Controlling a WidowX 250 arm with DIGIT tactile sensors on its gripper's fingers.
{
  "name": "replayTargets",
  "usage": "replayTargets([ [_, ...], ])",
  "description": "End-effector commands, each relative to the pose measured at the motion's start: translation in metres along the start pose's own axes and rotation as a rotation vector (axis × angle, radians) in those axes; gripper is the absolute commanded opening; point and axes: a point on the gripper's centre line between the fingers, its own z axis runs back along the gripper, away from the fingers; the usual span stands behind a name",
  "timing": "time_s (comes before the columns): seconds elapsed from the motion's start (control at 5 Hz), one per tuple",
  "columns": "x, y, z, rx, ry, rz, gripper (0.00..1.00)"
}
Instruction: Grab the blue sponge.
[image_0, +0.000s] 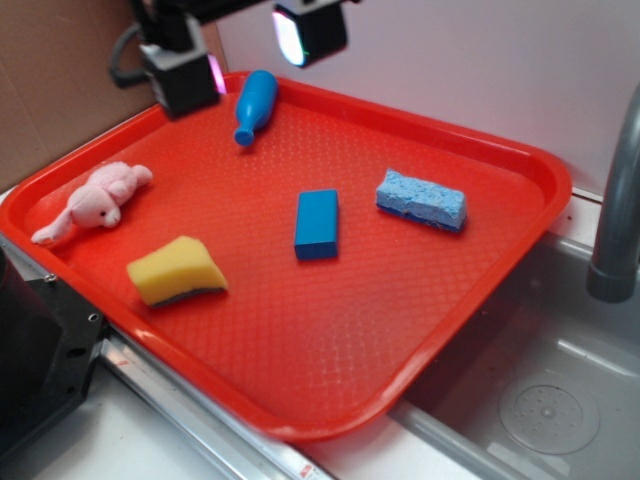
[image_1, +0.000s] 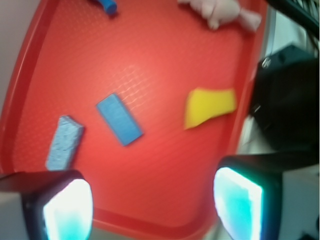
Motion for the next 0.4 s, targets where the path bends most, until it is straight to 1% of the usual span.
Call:
replayTargets([
  [0.0, -0.005, -0.056, -0.034, -0.052, 0.031, 0.178, 1.00],
  [0.2, -0.014, -0.077, -0.058, -0.054, -0.004, 0.230, 1.00],
])
